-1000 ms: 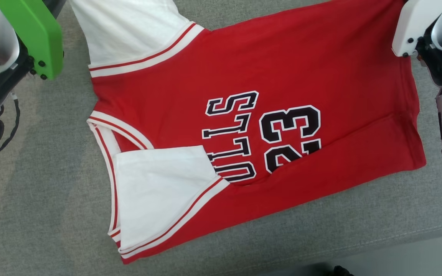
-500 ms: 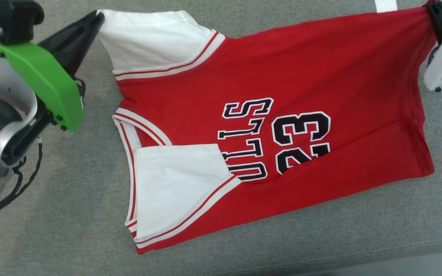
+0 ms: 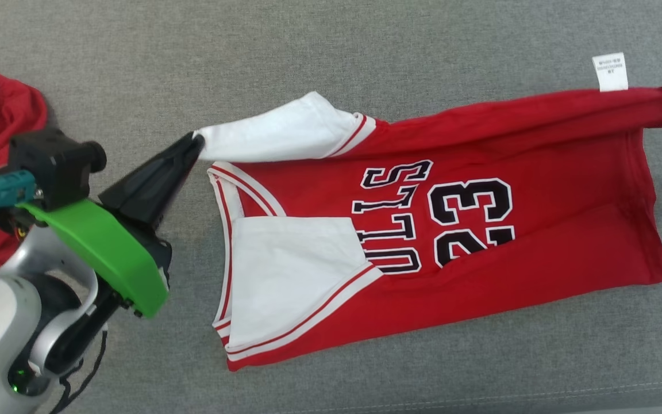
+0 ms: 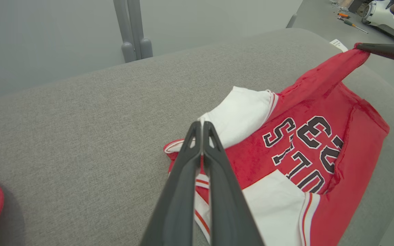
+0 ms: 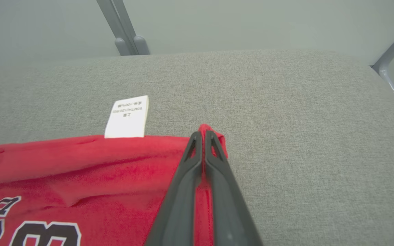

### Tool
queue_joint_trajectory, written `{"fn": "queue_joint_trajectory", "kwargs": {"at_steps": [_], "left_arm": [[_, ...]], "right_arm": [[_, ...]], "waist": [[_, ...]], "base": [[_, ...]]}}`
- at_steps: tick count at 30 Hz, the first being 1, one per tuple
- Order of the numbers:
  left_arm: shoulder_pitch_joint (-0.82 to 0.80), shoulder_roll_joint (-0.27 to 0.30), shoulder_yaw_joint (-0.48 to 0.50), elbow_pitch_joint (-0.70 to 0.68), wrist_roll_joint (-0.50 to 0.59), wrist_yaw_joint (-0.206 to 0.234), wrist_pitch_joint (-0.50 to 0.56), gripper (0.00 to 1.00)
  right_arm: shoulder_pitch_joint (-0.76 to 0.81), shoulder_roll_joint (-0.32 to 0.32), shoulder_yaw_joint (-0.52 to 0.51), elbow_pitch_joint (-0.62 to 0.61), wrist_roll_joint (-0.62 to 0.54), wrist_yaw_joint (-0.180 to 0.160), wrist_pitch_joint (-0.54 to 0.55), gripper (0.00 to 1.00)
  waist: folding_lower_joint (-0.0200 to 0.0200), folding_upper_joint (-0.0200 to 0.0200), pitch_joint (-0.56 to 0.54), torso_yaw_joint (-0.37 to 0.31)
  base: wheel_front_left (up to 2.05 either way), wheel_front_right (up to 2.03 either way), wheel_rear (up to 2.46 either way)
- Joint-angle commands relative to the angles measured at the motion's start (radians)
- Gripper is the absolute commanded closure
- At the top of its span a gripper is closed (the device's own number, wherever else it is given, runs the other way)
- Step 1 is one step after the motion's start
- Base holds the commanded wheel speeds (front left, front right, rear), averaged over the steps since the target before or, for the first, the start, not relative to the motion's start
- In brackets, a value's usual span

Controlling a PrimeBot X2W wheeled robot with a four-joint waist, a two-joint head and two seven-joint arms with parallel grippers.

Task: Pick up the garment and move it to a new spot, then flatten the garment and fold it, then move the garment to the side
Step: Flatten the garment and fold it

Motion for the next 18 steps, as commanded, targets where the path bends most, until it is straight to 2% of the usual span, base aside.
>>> {"fn": "queue_joint_trajectory", "kwargs": {"at_steps": [1,11,18], "left_arm": [[0.04,0.011,-0.001,-0.022,-0.008,0.016,-0.008,1.0],[0.221,0.026,-0.043,-0.131,-0.033,0.08,-0.036,1.0],[0.33,0.018,-0.054,-0.154,-0.044,0.121,-0.086,1.0]], "right_arm": [[0.037,-0.009,-0.005,-0.016,0.007,-0.001,-0.013,1.0],[0.207,-0.027,-0.024,-0.085,-0.007,-0.001,-0.065,1.0],[0.287,-0.013,-0.035,-0.073,-0.052,-0.001,-0.123,1.0]], "waist": [[0.0,-0.0001,-0.008,0.005],[0.0,-0.0001,-0.03,0.014],[0.0,-0.0001,-0.031,0.016]], "base": [[0.0,0.0,0.0],[0.0,0.0,0.0],[0.0,0.0,0.0]]}}
